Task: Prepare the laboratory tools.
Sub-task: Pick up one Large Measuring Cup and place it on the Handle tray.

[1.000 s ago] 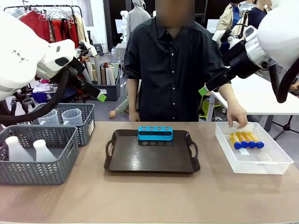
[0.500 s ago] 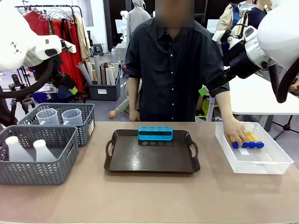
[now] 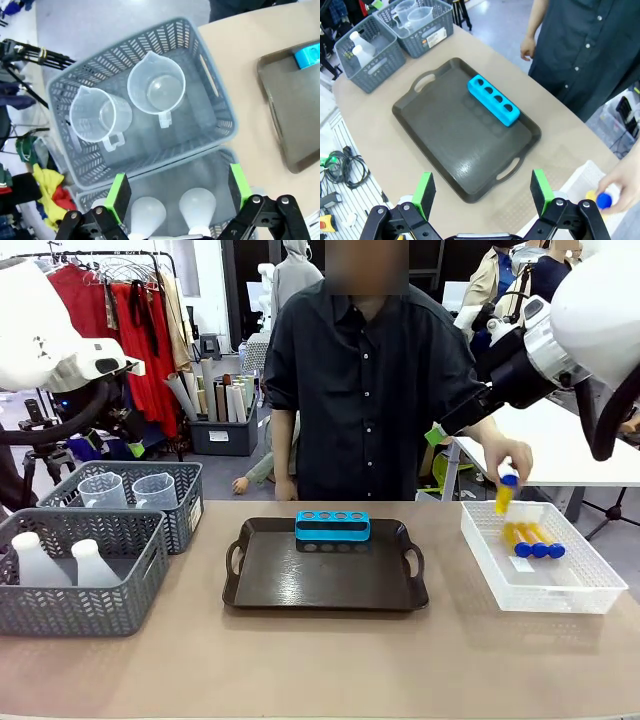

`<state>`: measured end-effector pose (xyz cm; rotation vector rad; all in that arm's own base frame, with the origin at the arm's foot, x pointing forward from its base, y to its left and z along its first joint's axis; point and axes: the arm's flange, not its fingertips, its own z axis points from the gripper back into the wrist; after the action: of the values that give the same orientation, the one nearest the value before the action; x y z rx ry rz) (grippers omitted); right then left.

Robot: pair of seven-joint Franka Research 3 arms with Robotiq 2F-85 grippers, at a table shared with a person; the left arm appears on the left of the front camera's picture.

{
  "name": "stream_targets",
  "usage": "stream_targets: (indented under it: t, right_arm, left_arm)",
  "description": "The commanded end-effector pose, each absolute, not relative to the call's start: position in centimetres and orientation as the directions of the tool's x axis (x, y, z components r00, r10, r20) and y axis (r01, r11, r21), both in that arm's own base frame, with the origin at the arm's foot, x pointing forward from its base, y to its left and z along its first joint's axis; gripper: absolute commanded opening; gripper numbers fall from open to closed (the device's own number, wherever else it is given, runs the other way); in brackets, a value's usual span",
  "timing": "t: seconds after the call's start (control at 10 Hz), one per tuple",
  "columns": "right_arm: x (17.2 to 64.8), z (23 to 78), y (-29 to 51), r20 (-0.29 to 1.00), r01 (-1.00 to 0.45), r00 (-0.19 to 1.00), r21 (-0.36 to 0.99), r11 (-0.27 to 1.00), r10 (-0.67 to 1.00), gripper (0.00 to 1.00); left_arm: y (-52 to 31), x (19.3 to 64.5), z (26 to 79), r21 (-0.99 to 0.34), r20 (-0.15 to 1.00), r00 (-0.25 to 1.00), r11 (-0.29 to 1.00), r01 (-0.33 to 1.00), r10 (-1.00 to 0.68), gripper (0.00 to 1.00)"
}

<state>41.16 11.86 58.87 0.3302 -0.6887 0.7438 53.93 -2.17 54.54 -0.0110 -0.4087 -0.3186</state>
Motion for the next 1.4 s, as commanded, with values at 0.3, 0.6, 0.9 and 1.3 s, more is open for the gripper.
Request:
stream_targets:
  t: [0.3, 0.6, 0.9, 1.3]
  right_arm:
    - [41.2, 58.9, 11.9, 0.681, -0.714, 0.537, 0.051, 0.698, 0.499, 1.0]
    - [41.2, 58.9, 11.9, 0.681, -0.714, 0.537, 0.051, 0.698, 0.499, 1.0]
    - [41.2, 58.9, 11.9, 0.681, -0.714, 0.537, 0.051, 0.698, 0.499, 1.0]
    - [41.2, 58.9, 11.9, 0.681, -0.714, 0.537, 0.051, 0.698, 0.499, 1.0]
  left_arm:
    - [-2.1, 53.3, 54.9, 0.062, 0.407, 0.858, 0.947, 0.317, -0.314, 1.0]
    - [-1.7, 54.0, 55.6, 0.023, 0.36, 0.908, 0.975, 0.221, -0.215, 1.0]
    - [1.0, 57.8, 54.9, -0.01, 0.346, 0.935, 0.996, 0.085, -0.076, 1.0]
    - [3.7, 62.5, 51.3, 0.036, 0.28, 0.96, 0.999, -0.018, 0.007, 1.0]
